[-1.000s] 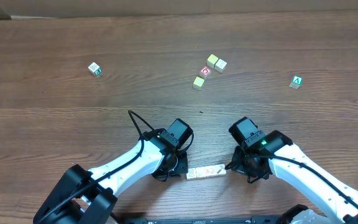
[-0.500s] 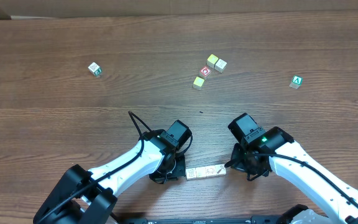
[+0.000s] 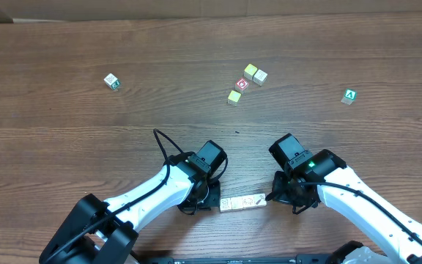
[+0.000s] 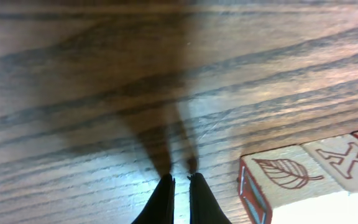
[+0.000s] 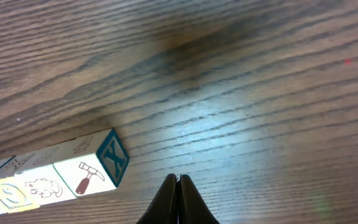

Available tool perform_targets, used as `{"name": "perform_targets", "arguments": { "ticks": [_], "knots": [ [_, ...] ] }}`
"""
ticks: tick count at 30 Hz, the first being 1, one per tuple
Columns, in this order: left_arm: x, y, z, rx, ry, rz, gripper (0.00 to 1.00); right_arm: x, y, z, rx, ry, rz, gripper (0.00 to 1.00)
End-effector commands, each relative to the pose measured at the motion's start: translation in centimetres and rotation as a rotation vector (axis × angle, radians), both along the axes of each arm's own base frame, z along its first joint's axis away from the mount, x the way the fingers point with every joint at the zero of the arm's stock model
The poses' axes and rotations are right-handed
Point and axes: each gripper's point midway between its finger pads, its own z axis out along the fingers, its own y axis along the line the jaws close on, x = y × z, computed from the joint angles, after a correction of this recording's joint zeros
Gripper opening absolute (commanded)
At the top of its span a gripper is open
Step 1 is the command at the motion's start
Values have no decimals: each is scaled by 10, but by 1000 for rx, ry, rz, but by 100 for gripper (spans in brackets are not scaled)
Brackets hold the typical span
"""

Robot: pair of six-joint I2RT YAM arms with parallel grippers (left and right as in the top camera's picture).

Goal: Flip 4 blocks

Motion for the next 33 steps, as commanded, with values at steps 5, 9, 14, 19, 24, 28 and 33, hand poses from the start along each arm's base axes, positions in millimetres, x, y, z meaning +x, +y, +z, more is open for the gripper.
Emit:
{"name": "perform_targets", "arguments": {
  "ticks": [5, 9, 14, 19, 24, 28, 33],
  "knots": [
    [-1, -4, -2, -21, 6, -26, 4, -6, 8, -17, 75, 7, 31, 4],
    [-2, -6, -2, -30, -4, -75, 4, -9, 10, -25, 92, 8, 33, 4],
    [-4, -7, -2, -29, -12, -129, 4, -7, 11, -27, 100, -3, 56, 4],
    [-10, -8, -2, -20, 2, -122, 4, -3, 15, -26, 119, -21, 79, 4],
    [-14, -6, -2, -10, 25, -103, 4, 0, 18, -26, 127, -36, 81, 4],
    [-18, -6, -1, -16, 45, -102, 4, -2, 27, -26, 181, -30, 121, 4],
    [-18, -9, -1, -33, 54, -84, 4, -4, 30, -28, 203, -23, 122, 4]
  ]
}}
